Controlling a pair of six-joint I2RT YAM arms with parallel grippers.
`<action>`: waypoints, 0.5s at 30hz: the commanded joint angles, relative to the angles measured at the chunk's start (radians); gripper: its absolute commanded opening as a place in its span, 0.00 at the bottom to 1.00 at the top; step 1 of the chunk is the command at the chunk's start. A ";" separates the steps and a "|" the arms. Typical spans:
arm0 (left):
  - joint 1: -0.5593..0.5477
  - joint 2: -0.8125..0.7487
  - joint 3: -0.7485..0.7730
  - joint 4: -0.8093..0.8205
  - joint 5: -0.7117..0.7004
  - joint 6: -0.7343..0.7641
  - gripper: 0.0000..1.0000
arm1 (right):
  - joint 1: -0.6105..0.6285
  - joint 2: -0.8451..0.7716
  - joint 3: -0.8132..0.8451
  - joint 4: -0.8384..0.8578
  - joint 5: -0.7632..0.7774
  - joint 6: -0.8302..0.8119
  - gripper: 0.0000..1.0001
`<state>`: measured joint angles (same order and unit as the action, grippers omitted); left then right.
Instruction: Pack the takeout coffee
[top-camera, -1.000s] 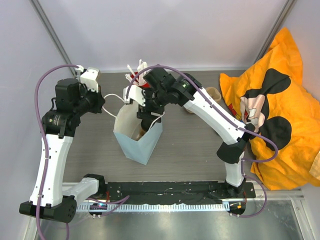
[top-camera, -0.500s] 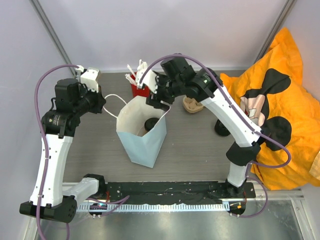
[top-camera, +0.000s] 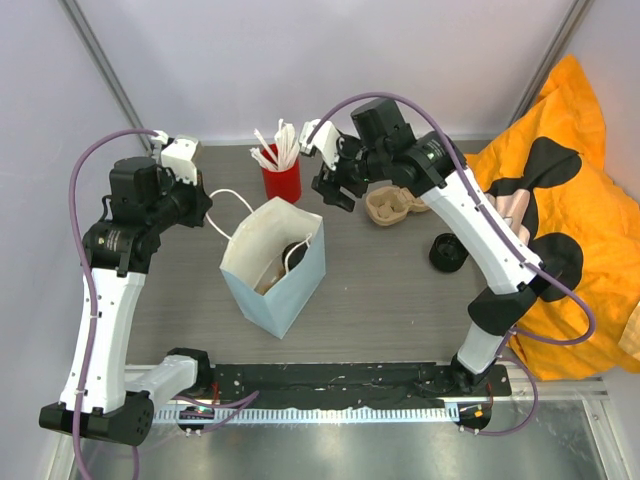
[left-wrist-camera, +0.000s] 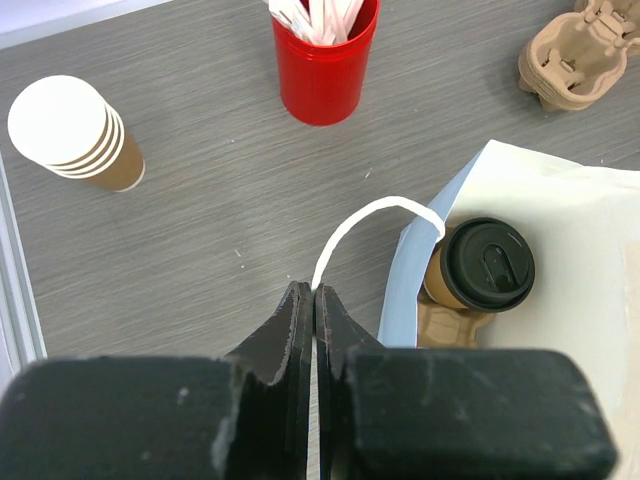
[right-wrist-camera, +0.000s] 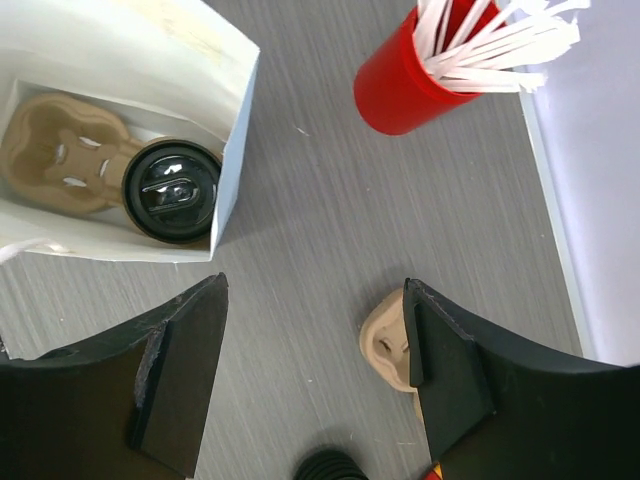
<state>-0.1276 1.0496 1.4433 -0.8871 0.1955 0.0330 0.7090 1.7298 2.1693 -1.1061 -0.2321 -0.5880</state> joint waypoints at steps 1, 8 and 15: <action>0.009 -0.010 0.025 0.025 0.028 0.001 0.04 | 0.004 -0.049 -0.011 0.061 -0.024 0.028 0.75; 0.006 0.015 0.025 0.051 0.035 0.008 0.04 | -0.011 -0.124 -0.178 0.210 0.014 0.096 0.75; 0.006 0.032 0.028 0.088 0.038 0.030 0.04 | -0.043 -0.157 -0.247 0.275 0.059 0.122 0.77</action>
<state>-0.1276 1.0748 1.4433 -0.8684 0.2138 0.0402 0.6823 1.6302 1.9331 -0.9306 -0.2119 -0.5003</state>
